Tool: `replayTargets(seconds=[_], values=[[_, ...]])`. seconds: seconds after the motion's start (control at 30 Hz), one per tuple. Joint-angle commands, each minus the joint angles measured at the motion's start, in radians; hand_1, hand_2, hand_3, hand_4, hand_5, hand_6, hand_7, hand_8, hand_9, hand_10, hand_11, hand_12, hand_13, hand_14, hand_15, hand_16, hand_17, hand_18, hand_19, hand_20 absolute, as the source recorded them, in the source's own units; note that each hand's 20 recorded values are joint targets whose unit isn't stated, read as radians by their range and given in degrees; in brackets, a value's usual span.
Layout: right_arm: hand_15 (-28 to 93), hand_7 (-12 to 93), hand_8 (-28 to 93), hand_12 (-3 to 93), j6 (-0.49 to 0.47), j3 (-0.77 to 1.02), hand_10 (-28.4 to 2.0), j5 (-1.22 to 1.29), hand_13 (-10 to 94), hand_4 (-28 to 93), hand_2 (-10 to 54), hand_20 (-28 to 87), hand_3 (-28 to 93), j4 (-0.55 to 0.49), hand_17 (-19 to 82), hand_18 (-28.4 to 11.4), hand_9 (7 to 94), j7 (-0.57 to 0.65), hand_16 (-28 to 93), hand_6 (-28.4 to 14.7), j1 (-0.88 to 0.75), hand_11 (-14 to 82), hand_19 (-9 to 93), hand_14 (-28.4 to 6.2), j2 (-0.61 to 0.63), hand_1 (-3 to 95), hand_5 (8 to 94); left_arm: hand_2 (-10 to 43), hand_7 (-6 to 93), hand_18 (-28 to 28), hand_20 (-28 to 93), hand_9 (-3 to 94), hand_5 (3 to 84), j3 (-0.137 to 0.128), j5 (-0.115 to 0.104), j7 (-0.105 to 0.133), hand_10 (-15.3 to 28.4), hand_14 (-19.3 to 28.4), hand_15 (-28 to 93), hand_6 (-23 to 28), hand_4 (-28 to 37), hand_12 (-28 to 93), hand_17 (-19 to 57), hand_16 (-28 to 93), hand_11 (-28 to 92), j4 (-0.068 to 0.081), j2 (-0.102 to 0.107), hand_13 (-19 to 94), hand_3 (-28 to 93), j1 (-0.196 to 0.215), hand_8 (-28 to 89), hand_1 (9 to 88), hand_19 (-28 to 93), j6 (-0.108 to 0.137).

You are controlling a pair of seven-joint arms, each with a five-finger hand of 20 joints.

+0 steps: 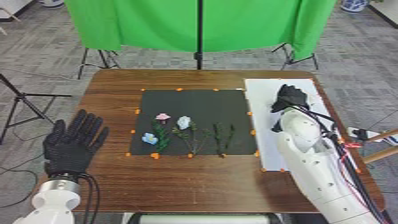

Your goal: Arrange flowers

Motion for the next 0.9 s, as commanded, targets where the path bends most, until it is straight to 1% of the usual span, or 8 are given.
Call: replayTargets(seconds=[0.03, 0.2, 0.3, 0.4, 0.47, 0.57, 0.7, 0.9], values=[[27, 31, 5, 36.0, 0.068, -0.038, -9.9, -0.028, 66, -28, -9.5, 37, 50, 0.007, 30, -18.7, 83.1, -0.025, 38, 0.2, 0.011, 5.8, 74, -6.5, 0.002, 69.6, 76.9, 12.9, 16.2, 13.9, 17, 39.9, 45.5, 0.005, -0.028, 0.007, 14.3, 14.7, 41, 8.1, -28.0, 13, -3.8, -5, 23, -0.005, -0.005, 30, 75, 0.019, -10, 27.3, 31, 0.026], [26, 32, 5, 36.3, 0.120, -0.098, -10.1, -0.023, 67, -28, -9.5, 37, 54, -0.062, 30, -19.2, 83.6, -0.057, 39, 0.1, 0.027, 5.7, 74, -6.6, 0.015, 67.9, 77.2, 13.0, 16.4, 13.9, 17, 40.1, 45.5, -0.004, -0.023, 0.015, 14.4, 14.7, 41, 8.1, -28.2, 12, -3.7, -5, 23, -0.005, -0.005, 30, 75, 0.019, -10, 27.2, 31, 0.016], [26, 32, 4, 36.0, 0.232, -0.216, -10.5, -0.030, 67, -28, -9.5, 37, 57, -0.126, 31, -19.6, 83.6, -0.044, 39, -0.4, 0.036, 5.7, 75, -6.8, 0.051, 66.4, 77.4, 13.0, 16.4, 13.8, 17, 40.1, 45.5, -0.005, -0.025, 0.011, 14.4, 14.6, 41, 8.0, -28.2, 12, -3.7, -5, 23, -0.004, -0.002, 30, 75, 0.020, -10, 27.2, 31, 0.003], [27, 31, 5, 35.5, 0.202, -0.277, -10.8, -0.035, 68, -28, -9.5, 36, 60, -0.196, 32, -20.8, 83.8, -0.132, 38, -1.1, 0.028, 5.8, 76, -7.5, 0.069, 65.1, 77.9, 13.0, 16.5, 13.8, 17, 40.1, 45.4, 0.003, -0.055, 0.008, 14.2, 14.5, 41, 7.9, -28.2, 12, -3.6, -5, 23, 0.002, 0.000, 30, 75, 0.010, -10, 27.0, 31, -0.006], [28, 31, 5, 35.5, 0.181, -0.315, -11.0, -0.032, 68, -28, -9.5, 36, 60, -0.222, 32, -21.0, 83.9, -0.165, 38, -1.4, 0.028, 5.9, 77, -7.8, 0.072, 65.1, 78.0, 12.9, 16.5, 13.8, 17, 40.1, 45.4, 0.007, -0.045, 0.009, 14.1, 14.4, 41, 7.8, -28.2, 12, -3.6, -5, 23, 0.001, -0.002, 30, 75, 0.012, -10, 26.9, 31, -0.004], [28, 30, 6, 35.6, 0.175, -0.359, -11.2, -0.026, 68, -28, -9.5, 35, 61, -0.221, 32, -21.3, 83.9, -0.201, 37, -1.7, 0.026, 6.0, 77, -8.2, 0.067, 64.3, 78.5, 12.9, 16.8, 13.7, 16, 40.2, 45.1, 0.006, -0.055, 0.011, 13.8, 13.9, 41, 7.3, -28.2, 12, -3.5, -5, 23, 0.002, 0.005, 31, 75, 0.013, -10, 26.8, 31, -0.006], [29, 29, 6, 35.6, 0.132, -0.396, -11.2, -0.036, 68, -28, -9.5, 35, 62, -0.231, 32, -21.4, 83.9, -0.223, 37, -1.9, 0.020, 5.9, 78, -8.4, 0.069, 64.2, 78.8, 12.9, 17.2, 13.6, 17, 40.2, 44.8, 0.005, -0.067, 0.012, 13.2, 13.3, 40, 6.9, -28.2, 12, -3.2, -5, 23, 0.010, 0.003, 31, 75, -0.003, -11, 26.8, 31, 0.010], [29, 29, 7, 35.4, 0.116, -0.425, -11.7, -0.050, 67, -28, -9.5, 34, 63, -0.276, 32, -21.6, 83.4, -0.245, 36, -1.9, -0.005, 5.6, 78, -8.6, 0.096, 63.7, 79.0, 13.0, 17.4, 13.4, 16, 40.1, 44.6, 0.002, -0.065, 0.010, 12.7, 12.6, 40, 6.7, -28.3, 12, -2.7, -5, 23, 0.010, 0.002, 32, 75, -0.001, -11, 26.6, 31, 0.006]])
